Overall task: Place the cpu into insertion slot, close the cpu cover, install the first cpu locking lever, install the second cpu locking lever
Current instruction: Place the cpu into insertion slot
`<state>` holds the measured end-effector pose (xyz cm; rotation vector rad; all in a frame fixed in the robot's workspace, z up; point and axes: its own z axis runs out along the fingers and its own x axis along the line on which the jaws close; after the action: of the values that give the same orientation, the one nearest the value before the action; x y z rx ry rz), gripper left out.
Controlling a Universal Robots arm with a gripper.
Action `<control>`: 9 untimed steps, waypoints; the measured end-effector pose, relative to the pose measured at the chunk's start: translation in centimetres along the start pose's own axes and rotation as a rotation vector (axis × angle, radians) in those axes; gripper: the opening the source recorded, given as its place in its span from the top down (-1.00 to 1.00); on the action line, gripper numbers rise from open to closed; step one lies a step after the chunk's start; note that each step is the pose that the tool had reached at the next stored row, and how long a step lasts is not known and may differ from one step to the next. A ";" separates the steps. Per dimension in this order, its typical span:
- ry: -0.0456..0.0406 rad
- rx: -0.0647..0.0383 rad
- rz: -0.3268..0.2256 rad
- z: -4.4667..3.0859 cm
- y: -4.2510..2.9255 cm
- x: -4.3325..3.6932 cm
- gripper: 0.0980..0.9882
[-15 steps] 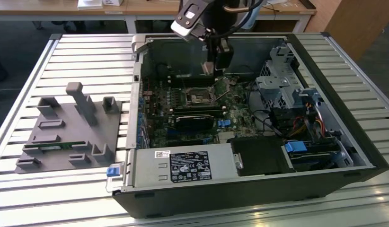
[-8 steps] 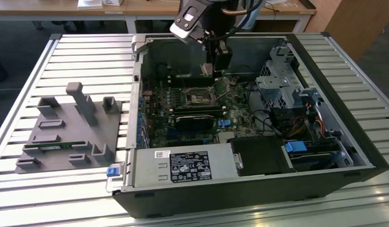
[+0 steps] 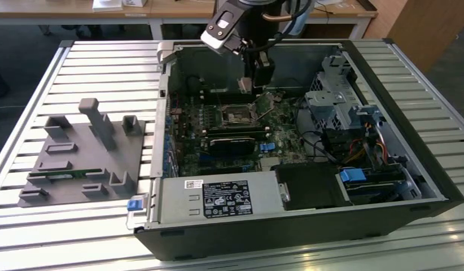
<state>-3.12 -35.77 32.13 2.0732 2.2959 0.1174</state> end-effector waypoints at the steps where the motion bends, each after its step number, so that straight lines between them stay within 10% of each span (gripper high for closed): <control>1: 0.0000 0.000 0.000 0.06 -0.04 0.00 0.01; 9: 0.0001 0.000 0.000 0.59 -0.41 0.03 0.01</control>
<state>-3.49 -35.77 31.50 2.0732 2.2959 0.1176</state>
